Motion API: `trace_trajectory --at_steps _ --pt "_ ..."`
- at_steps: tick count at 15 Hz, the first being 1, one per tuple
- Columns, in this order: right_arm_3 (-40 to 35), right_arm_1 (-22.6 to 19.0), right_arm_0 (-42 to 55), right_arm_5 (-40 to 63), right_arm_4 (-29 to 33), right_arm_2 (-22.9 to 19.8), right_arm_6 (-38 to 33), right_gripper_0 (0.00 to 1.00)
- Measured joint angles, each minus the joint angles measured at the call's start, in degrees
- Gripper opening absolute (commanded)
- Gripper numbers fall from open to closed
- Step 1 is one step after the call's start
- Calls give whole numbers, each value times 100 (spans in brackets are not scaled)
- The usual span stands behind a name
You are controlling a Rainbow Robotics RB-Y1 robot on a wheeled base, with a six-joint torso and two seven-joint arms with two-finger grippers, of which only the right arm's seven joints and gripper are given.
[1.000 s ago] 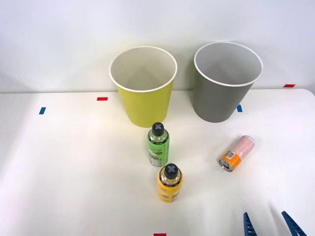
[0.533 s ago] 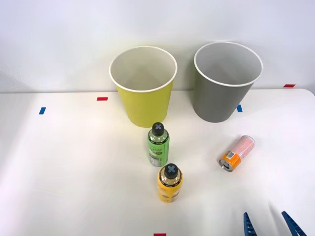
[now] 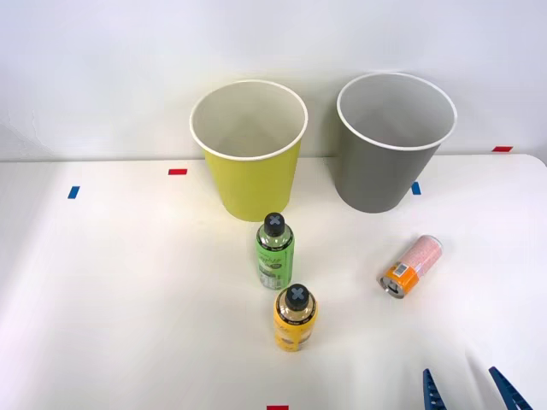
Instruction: Put cans in the gray bin, plastic bottles in the light green bin
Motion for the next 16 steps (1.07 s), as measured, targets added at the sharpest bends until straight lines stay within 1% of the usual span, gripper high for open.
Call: trace_trajectory --at_steps 16 --pt "0 0 0 0 0 0 0 100"
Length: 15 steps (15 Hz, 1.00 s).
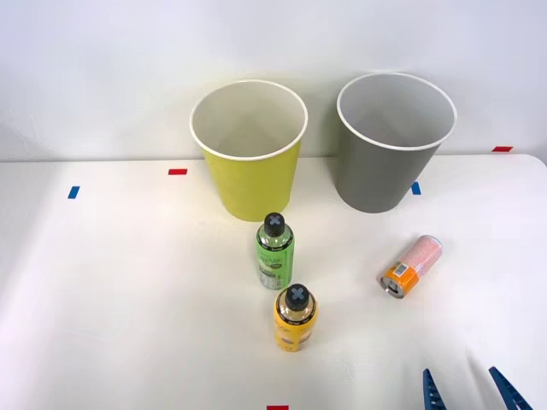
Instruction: Put cans in the gray bin, plastic bottles in the light green bin
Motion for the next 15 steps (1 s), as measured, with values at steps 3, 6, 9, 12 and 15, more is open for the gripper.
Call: trace_trajectory --at_steps 3,6,9,12,15 --pt "0 0 0 0 0 0 0 100" --pt "0 0 0 0 0 0 0 100" --pt "26 8 -11 14 0 5 1 100" --pt "352 98 -129 80 -140 12 11 100" --pt "200 121 -234 92 -208 -94 32 100"
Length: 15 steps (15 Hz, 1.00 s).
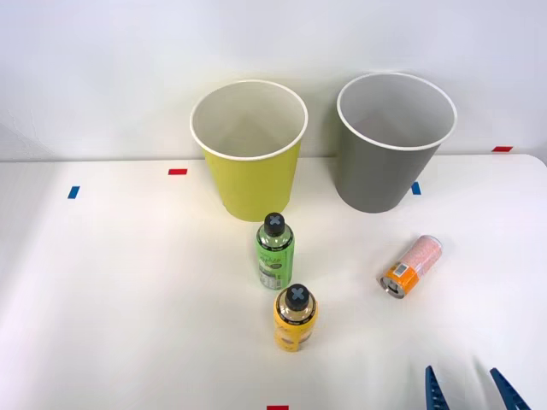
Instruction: Put cans in the gray bin, plastic bottles in the light green bin
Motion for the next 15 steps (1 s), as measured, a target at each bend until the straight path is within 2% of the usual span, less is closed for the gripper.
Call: trace_trajectory --at_steps 2,5,12,15 --pt "-184 -6 -74 238 -3 -55 -1 100" --pt "-905 -41 -57 1423 1 -62 4 100" --pt "-3128 -236 -232 5685 -440 37 -119 100" --pt "-3849 -385 -824 7872 -522 99 -619 100"
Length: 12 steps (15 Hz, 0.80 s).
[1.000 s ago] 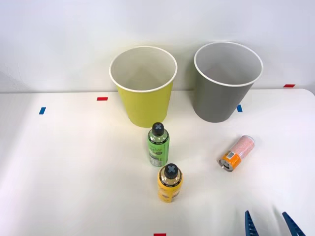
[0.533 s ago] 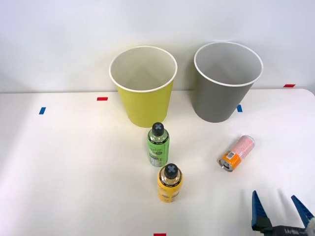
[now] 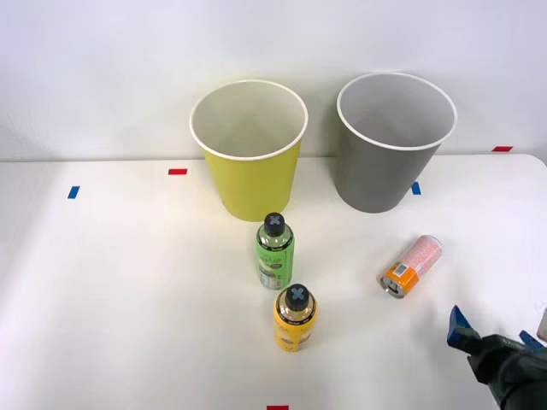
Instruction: Put cans in the gray bin, plastic bottles in the light green bin
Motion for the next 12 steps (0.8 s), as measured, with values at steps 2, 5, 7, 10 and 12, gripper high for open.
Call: trace_trajectory --at_steps 2,5,7,10,12 --pt "-285 -76 -692 1096 -18 58 -537 100" --pt "-410 -279 -1626 2449 -32 198 -1291 100" --pt "-432 -523 -2227 3127 -65 332 -1777 100" --pt "-439 -1042 -2901 3906 -610 402 -2416 100" --pt "-438 -1398 -3211 4218 -1011 409 -2815 100"
